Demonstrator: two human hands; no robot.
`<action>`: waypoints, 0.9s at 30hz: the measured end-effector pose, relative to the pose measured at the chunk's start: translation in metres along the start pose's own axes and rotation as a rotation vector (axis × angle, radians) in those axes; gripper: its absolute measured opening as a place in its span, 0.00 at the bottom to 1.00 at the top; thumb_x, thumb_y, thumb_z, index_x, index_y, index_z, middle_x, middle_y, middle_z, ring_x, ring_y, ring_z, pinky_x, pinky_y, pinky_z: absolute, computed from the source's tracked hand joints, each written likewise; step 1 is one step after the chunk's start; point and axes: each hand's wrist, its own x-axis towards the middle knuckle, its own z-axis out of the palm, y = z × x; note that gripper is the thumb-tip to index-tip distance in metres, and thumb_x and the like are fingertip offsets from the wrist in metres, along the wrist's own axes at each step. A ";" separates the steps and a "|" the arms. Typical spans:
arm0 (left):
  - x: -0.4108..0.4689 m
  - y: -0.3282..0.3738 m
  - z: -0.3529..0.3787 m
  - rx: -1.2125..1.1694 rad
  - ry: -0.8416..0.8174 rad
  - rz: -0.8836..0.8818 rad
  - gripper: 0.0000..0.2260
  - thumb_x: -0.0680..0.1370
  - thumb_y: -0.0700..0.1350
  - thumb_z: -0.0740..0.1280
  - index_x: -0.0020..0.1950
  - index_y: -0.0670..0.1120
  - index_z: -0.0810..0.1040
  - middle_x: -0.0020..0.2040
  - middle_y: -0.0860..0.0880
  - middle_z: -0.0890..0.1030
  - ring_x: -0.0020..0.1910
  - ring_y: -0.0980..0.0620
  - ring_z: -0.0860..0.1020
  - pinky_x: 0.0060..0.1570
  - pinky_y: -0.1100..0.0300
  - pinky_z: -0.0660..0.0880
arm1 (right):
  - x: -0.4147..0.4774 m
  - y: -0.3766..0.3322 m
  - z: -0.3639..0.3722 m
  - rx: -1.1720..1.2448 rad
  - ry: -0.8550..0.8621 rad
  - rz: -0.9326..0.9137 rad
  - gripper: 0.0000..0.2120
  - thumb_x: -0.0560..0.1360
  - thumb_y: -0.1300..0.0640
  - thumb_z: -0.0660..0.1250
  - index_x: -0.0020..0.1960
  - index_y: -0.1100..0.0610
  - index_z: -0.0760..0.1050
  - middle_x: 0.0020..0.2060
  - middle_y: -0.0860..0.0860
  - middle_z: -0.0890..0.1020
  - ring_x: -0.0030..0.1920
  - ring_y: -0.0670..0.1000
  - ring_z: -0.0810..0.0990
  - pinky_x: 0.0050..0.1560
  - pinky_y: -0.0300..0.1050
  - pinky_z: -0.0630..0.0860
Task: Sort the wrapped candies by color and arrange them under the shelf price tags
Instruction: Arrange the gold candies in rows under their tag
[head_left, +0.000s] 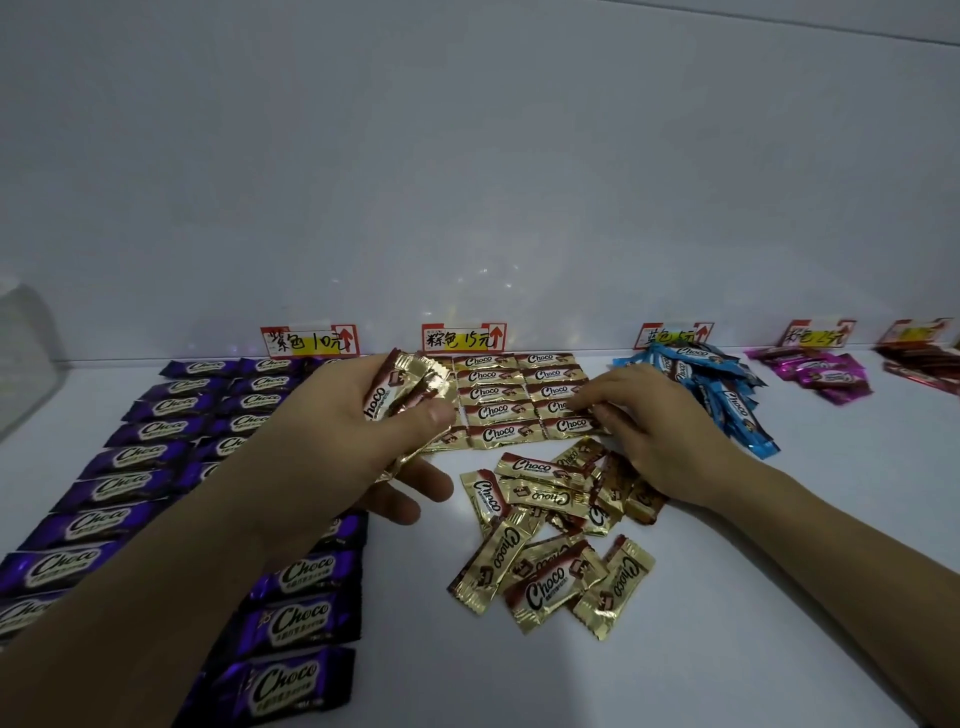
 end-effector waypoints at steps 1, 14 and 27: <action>0.000 0.000 -0.001 0.007 -0.006 0.005 0.13 0.73 0.46 0.72 0.56 0.46 0.80 0.43 0.46 0.85 0.35 0.44 0.85 0.27 0.58 0.77 | -0.001 -0.003 -0.001 -0.003 0.015 0.008 0.14 0.82 0.59 0.62 0.63 0.47 0.80 0.59 0.43 0.81 0.61 0.46 0.73 0.63 0.54 0.73; -0.005 0.010 -0.001 -0.040 -0.066 0.114 0.04 0.68 0.50 0.74 0.40 0.58 0.81 0.29 0.49 0.81 0.23 0.51 0.77 0.21 0.61 0.72 | 0.010 -0.125 -0.035 1.180 -0.212 -0.012 0.11 0.72 0.57 0.71 0.53 0.57 0.80 0.40 0.54 0.84 0.39 0.52 0.82 0.40 0.44 0.80; 0.009 0.006 -0.036 -0.052 0.191 0.062 0.16 0.80 0.56 0.64 0.45 0.43 0.72 0.33 0.49 0.72 0.22 0.55 0.63 0.20 0.65 0.61 | 0.014 -0.106 -0.031 0.721 0.055 0.040 0.13 0.76 0.71 0.63 0.46 0.56 0.81 0.44 0.62 0.80 0.42 0.68 0.79 0.39 0.61 0.78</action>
